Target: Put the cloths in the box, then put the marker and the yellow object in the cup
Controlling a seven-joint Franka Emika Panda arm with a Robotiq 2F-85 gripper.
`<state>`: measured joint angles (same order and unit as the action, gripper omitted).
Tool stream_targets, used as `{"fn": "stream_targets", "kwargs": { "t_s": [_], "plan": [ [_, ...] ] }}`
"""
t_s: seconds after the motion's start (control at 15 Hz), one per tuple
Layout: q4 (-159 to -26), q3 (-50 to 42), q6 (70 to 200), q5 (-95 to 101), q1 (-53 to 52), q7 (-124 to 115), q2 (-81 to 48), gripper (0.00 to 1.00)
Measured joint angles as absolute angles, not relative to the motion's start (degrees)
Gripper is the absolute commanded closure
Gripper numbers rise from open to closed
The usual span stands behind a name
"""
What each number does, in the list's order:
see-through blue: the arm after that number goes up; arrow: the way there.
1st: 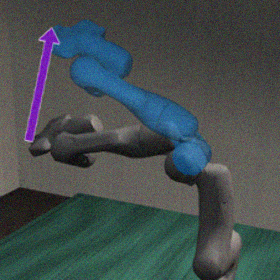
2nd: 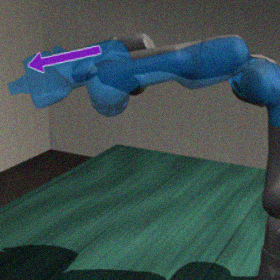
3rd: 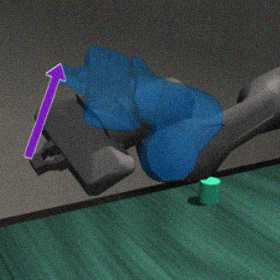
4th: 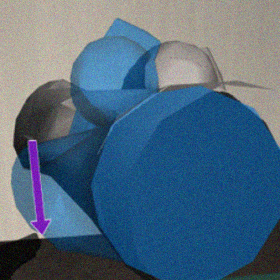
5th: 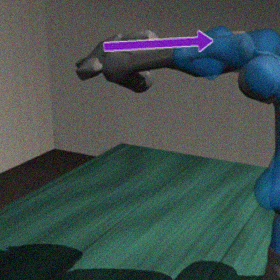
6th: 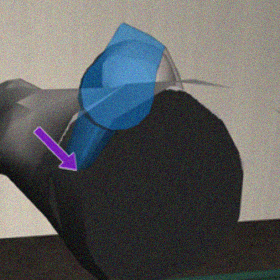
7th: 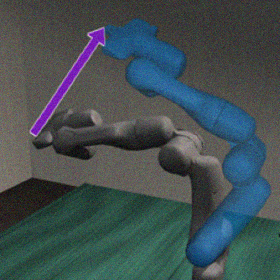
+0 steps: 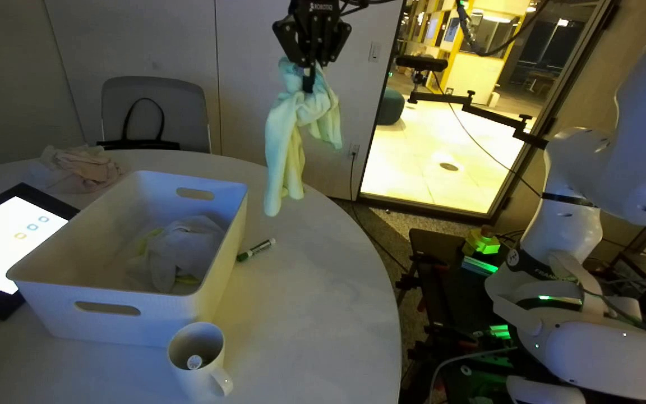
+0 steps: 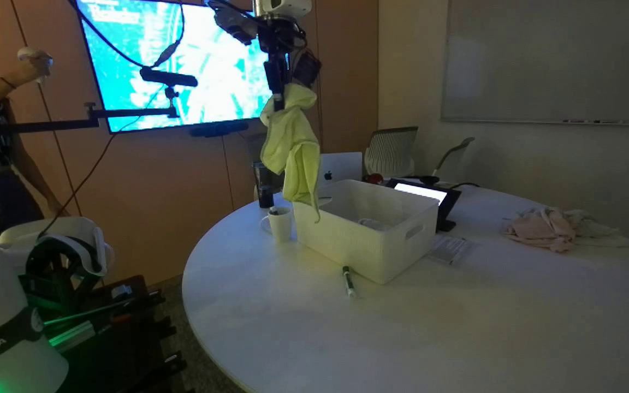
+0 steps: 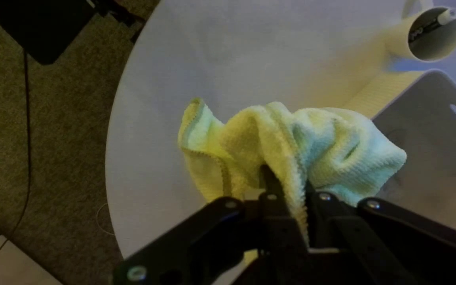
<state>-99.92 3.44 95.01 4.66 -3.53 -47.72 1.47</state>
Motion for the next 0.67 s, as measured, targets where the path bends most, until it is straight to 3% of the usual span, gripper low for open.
{"fn": "stream_targets", "kwargs": {
  "t_s": [0.67],
  "plan": [
    [-74.87,4.56,95.11,8.76,-8.05,-44.06,-21.10,0.88]
  ]
}}
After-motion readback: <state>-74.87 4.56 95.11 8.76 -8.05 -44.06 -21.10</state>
